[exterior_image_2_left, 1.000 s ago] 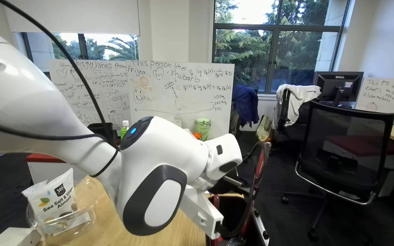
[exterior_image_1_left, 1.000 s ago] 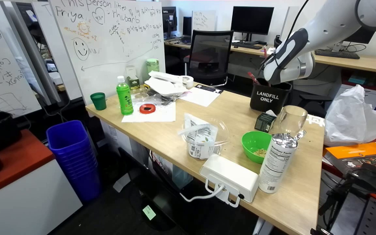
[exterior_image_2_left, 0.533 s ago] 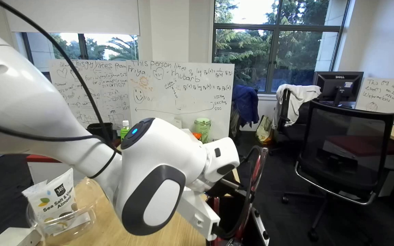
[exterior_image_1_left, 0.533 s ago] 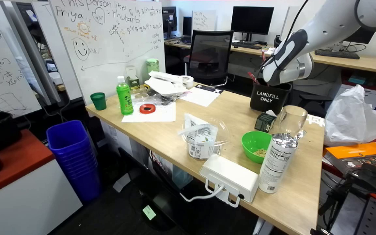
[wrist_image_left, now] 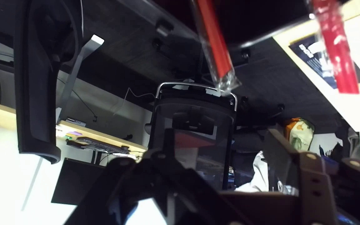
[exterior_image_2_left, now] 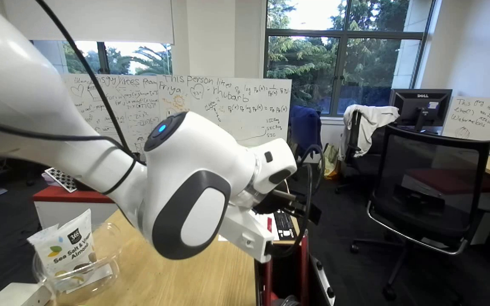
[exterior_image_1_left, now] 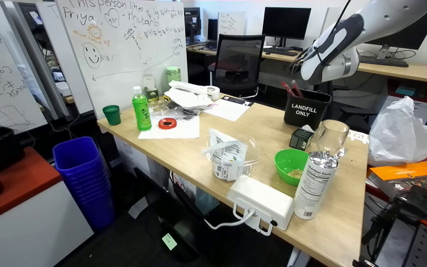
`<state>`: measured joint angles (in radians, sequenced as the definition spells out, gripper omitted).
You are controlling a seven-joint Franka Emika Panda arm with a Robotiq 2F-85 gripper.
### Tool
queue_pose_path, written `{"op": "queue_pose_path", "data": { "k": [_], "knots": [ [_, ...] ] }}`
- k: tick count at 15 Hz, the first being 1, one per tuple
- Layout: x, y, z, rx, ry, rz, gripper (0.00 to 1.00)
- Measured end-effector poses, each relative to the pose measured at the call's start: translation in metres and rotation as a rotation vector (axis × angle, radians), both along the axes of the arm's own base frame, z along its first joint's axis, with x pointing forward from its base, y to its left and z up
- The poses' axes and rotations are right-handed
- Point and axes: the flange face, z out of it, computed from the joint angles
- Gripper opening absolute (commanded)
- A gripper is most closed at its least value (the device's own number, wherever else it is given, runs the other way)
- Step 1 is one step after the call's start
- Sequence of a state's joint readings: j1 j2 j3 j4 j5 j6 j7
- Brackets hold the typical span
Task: Take the straw from the table and put it in the black storage box
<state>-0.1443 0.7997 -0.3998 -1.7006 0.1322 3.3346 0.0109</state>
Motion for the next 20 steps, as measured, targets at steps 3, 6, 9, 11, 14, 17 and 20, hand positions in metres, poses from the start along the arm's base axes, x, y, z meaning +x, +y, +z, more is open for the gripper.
{"op": "queue_pose_path", "data": {
  "k": [3, 6, 9, 11, 14, 17, 20],
  "knots": [
    [-0.003, 0.002, 0.035, 0.035, -0.052, 0.012, 1.00],
    [-0.007, 0.013, 0.052, 0.103, -0.028, 0.040, 1.00],
    [-0.011, 0.038, 0.053, 0.175, 0.057, 0.120, 1.00],
    [-0.019, 0.048, 0.051, 0.188, 0.117, 0.176, 1.00],
    [-0.032, 0.055, 0.054, 0.180, 0.181, 0.273, 1.00],
    [-0.041, 0.066, 0.061, 0.174, 0.241, 0.411, 1.00],
    [-0.051, 0.075, 0.061, 0.189, 0.294, 0.570, 1.00]
  ]
}}
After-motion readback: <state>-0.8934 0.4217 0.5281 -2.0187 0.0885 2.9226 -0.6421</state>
